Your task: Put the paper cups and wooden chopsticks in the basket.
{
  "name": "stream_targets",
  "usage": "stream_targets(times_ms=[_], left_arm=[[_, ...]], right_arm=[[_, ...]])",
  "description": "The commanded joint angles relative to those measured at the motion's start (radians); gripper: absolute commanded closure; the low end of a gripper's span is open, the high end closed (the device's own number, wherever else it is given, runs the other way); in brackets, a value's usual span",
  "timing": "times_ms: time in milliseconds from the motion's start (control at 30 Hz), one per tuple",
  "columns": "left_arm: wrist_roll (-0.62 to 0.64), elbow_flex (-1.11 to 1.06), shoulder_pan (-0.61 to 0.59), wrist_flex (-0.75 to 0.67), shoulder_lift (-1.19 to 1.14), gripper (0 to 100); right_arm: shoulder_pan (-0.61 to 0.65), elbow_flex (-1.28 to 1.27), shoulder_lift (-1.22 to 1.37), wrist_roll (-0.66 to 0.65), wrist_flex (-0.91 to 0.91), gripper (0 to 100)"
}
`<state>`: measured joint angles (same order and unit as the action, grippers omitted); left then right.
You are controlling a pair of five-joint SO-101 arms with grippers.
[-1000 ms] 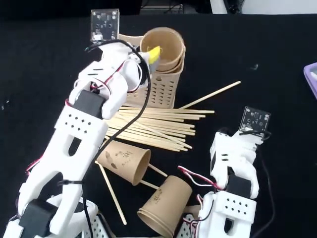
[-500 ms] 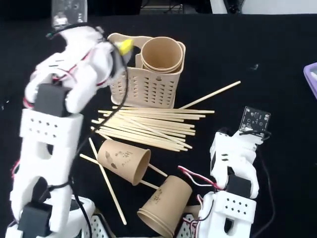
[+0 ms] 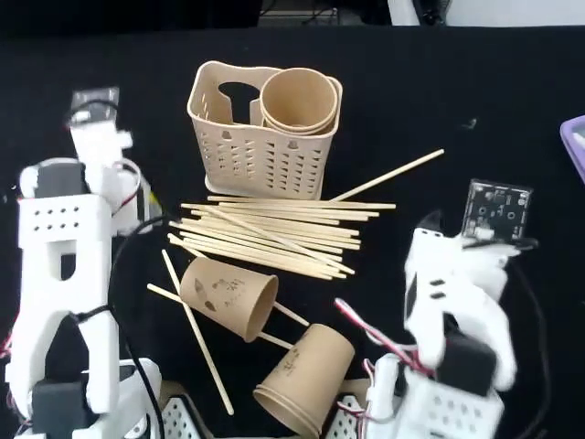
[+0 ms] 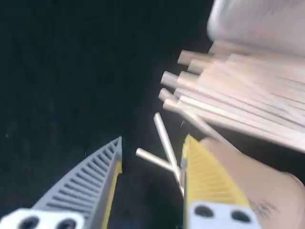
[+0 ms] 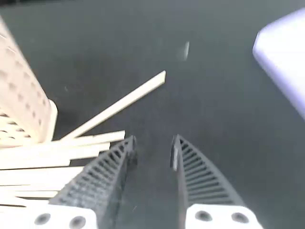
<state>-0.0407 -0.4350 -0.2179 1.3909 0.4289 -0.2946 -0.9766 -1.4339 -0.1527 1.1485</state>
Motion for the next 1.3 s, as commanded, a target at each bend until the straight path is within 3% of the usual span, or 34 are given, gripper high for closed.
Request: stream_targets(times_ms=[0, 167, 300, 500, 667, 933, 1067, 1267], left_arm=[[-0.003, -0.200, -0.012, -0.219, 0.028, 79], [-0.002, -0.318, 0.010, -0.331, 0.029, 79], [0.000, -0.344, 0.007, -0.330, 0.029, 79], [0.000, -0.374, 0.005, -0.334, 0.029, 79], [0.000, -0.366, -0.067, -0.338, 0.029, 79], [0.000, -0.364, -0.093, -0.338, 0.029, 79], [0.000, -0.364, -0.096, -0.338, 0.029, 79], [0.000, -0.372, -0.097, -0.370, 0.029, 79]], right_arm=[[0.104, 0.305, 0.001, -0.227, 0.247, 87.5], [0.322, 0.506, 0.001, -0.423, 0.611, 87.5], [0.448, 0.501, 0.010, -0.384, 0.617, 87.5], [0.747, 0.341, 0.211, -0.321, 0.611, 87.3], [0.933, 0.358, 0.341, -0.235, 0.614, 87.2], [1.221, 0.349, 0.360, -0.233, 0.609, 87.4], [1.303, 0.335, 0.363, -0.235, 0.594, 87.3], [1.249, 0.262, 0.492, -0.224, 0.505, 87.1]])
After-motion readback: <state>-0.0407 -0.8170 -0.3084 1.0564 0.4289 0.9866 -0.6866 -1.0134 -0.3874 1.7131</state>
